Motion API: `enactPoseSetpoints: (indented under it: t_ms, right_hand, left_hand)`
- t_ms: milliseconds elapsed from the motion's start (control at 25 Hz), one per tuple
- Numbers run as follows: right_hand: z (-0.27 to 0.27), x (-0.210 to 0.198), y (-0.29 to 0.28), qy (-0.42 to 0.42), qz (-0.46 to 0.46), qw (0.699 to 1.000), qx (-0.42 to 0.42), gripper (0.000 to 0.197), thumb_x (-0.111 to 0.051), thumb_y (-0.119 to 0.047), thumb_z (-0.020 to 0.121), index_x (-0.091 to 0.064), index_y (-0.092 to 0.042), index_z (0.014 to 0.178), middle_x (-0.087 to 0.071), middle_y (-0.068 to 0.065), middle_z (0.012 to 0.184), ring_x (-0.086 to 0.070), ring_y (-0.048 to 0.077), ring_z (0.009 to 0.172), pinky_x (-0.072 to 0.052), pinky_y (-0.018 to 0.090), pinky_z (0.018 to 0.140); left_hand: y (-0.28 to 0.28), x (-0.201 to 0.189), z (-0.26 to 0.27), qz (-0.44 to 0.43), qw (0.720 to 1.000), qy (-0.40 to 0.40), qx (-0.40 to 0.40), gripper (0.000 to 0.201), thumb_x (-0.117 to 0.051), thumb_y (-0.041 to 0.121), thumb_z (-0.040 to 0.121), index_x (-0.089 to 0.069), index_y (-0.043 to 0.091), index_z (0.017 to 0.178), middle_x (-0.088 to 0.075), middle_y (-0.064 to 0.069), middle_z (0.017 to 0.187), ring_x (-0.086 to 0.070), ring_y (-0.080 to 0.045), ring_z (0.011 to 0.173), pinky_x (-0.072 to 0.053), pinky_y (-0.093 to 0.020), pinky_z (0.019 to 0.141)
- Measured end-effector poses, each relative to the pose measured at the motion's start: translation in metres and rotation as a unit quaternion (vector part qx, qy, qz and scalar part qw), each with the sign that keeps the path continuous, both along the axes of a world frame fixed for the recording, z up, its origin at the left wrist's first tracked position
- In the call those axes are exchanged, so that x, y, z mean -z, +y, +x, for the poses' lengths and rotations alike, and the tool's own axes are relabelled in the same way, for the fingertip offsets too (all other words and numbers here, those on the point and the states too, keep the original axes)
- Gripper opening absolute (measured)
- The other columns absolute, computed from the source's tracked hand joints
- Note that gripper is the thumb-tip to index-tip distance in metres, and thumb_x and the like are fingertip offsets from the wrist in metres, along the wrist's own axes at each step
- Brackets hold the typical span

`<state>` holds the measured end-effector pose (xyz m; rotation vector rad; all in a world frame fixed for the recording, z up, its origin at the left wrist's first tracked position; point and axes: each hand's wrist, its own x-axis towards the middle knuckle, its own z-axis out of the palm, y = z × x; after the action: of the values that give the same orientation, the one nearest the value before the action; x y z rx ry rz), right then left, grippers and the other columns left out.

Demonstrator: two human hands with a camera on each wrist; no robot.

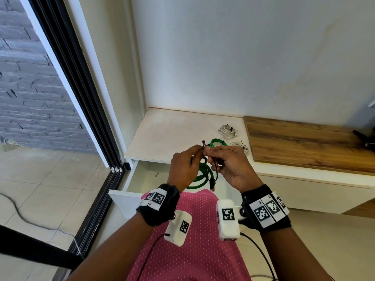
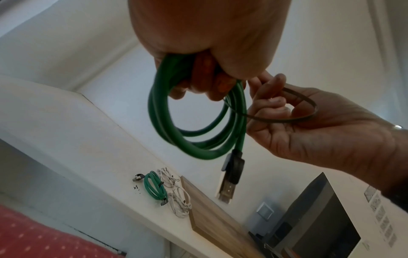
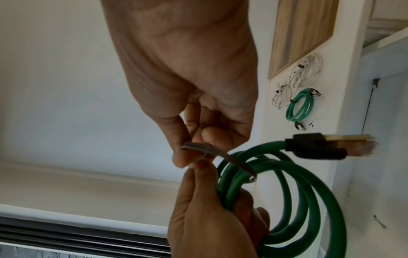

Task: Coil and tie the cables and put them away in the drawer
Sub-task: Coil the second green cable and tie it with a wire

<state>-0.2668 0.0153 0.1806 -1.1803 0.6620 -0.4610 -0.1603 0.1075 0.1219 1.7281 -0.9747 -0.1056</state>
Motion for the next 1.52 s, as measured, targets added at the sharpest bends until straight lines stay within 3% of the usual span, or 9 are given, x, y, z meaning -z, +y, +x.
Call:
enactPoseSetpoints:
  t_ms: [200, 360, 560, 800, 1080, 1400, 1520]
  right_hand:
    - [-0.003, -0.005, -0.002, -0.004, 0.019, 1.000, -0.002, 0.006, -0.074, -0.007, 0.078, -0.073, -0.002, 0.075, -0.064, 0.017, 0.076, -0.056, 0.012, 0.056, -0.043, 0.022, 0.053]
    - [-0.006, -0.005, 0.000, 0.002, 0.033, 0.999, -0.005, 0.004, -0.071, -0.003, 0.080, -0.070, 0.001, 0.079, -0.067, 0.011, 0.073, -0.056, 0.009, 0.054, -0.044, 0.019, 0.048]
    - [-0.007, -0.005, 0.001, -0.014, 0.041, 0.999, 0.001, 0.004, -0.070, -0.001, 0.080, -0.070, 0.002, 0.082, -0.068, 0.012, 0.076, -0.056, 0.009, 0.053, -0.044, 0.018, 0.046]
    - [-0.009, -0.008, 0.001, -0.030, 0.041, 0.999, 0.002, 0.002, -0.070, -0.001, 0.079, -0.071, -0.001, 0.078, -0.068, 0.013, 0.076, -0.055, 0.010, 0.052, -0.044, 0.019, 0.047]
    - [-0.009, -0.007, 0.001, -0.040, 0.037, 0.998, -0.002, 0.003, -0.069, -0.001, 0.081, -0.071, 0.000, 0.079, -0.068, 0.015, 0.078, -0.056, 0.011, 0.053, -0.045, 0.020, 0.048]
    - [-0.010, -0.009, 0.000, -0.076, 0.046, 0.996, 0.026, 0.005, -0.068, -0.001, 0.080, -0.073, 0.000, 0.082, -0.062, 0.015, 0.073, -0.053, 0.012, 0.053, -0.042, 0.021, 0.048]
    - [-0.009, -0.007, -0.002, -0.084, -0.038, 0.994, 0.051, 0.014, -0.069, -0.005, 0.083, -0.072, 0.001, 0.095, -0.064, 0.011, 0.068, -0.056, 0.014, 0.059, -0.046, 0.023, 0.053]
  left_hand:
    - [0.003, -0.001, -0.001, 0.006, 0.998, -0.067, -0.009, 0.028, -0.045, 0.034, 0.096, -0.069, 0.024, 0.106, -0.059, 0.010, 0.060, -0.053, -0.011, 0.047, -0.042, -0.027, 0.050]
    - [0.001, -0.002, -0.001, -0.001, 0.998, -0.055, -0.015, 0.031, -0.045, 0.037, 0.095, -0.069, 0.022, 0.106, -0.070, 0.003, 0.070, -0.061, -0.015, 0.053, -0.049, -0.031, 0.054]
    - [-0.001, -0.006, -0.004, -0.011, 0.998, -0.058, -0.011, 0.030, -0.045, 0.035, 0.095, -0.070, 0.021, 0.105, -0.071, 0.002, 0.072, -0.062, -0.014, 0.055, -0.048, -0.028, 0.055]
    - [-0.002, -0.007, -0.005, -0.022, 0.998, -0.063, -0.015, 0.027, -0.047, 0.030, 0.095, -0.070, 0.019, 0.106, -0.064, 0.009, 0.066, -0.052, -0.001, 0.048, -0.034, -0.010, 0.051]
    - [-0.002, -0.009, -0.007, -0.028, 0.998, -0.059, -0.009, 0.029, -0.046, 0.031, 0.096, -0.070, 0.018, 0.106, -0.070, 0.003, 0.072, -0.054, -0.009, 0.052, -0.043, -0.025, 0.054]
    - [0.000, -0.010, -0.004, -0.027, 0.998, -0.063, -0.015, 0.028, -0.049, 0.031, 0.096, -0.070, 0.020, 0.109, -0.073, 0.000, 0.079, -0.064, -0.013, 0.061, -0.052, -0.029, 0.059]
    - [0.001, -0.010, -0.004, -0.019, 0.998, -0.058, -0.007, 0.024, -0.050, 0.029, 0.097, -0.070, 0.022, 0.108, -0.074, 0.001, 0.081, -0.067, -0.011, 0.068, -0.055, -0.028, 0.064]
